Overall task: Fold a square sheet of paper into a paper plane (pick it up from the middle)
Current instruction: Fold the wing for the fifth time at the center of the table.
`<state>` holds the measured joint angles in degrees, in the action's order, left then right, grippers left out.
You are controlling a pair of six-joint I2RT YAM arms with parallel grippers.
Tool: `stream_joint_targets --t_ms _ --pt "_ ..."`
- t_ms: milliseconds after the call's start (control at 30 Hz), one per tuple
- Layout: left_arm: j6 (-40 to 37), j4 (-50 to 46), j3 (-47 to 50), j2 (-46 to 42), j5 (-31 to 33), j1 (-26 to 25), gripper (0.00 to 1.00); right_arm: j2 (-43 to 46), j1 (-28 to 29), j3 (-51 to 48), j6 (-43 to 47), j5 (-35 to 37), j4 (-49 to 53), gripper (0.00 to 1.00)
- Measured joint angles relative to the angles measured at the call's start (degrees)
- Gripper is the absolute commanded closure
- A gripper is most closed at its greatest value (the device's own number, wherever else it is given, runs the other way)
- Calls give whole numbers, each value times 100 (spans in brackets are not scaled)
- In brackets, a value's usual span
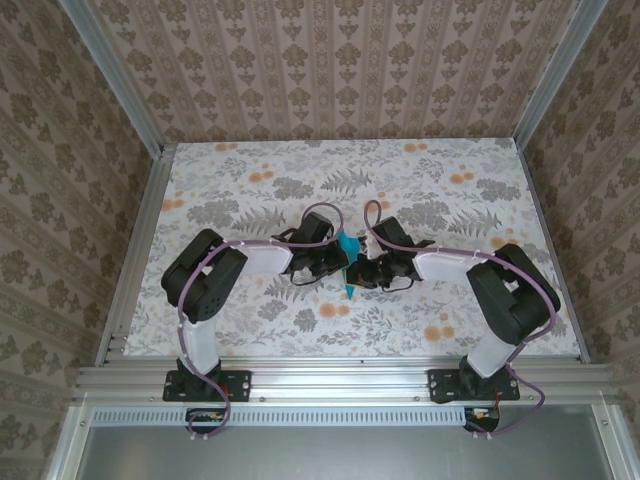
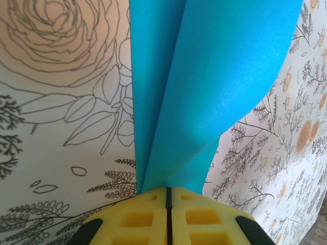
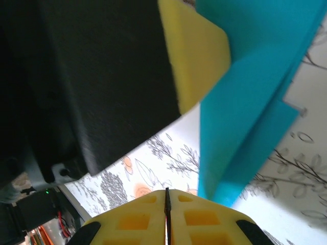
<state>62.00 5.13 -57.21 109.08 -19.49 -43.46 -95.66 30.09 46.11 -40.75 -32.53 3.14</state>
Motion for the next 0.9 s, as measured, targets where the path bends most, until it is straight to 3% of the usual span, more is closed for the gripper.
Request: stream_joint_targets --t_ms 333,900 --pt "94 -15 0 0 -2 0 88 -540 20 -105 -63 -57 -404 90" --pt "-258 -345 -319 7 -138 234 81 -522 -4 -317 -105 -142 -752 90"
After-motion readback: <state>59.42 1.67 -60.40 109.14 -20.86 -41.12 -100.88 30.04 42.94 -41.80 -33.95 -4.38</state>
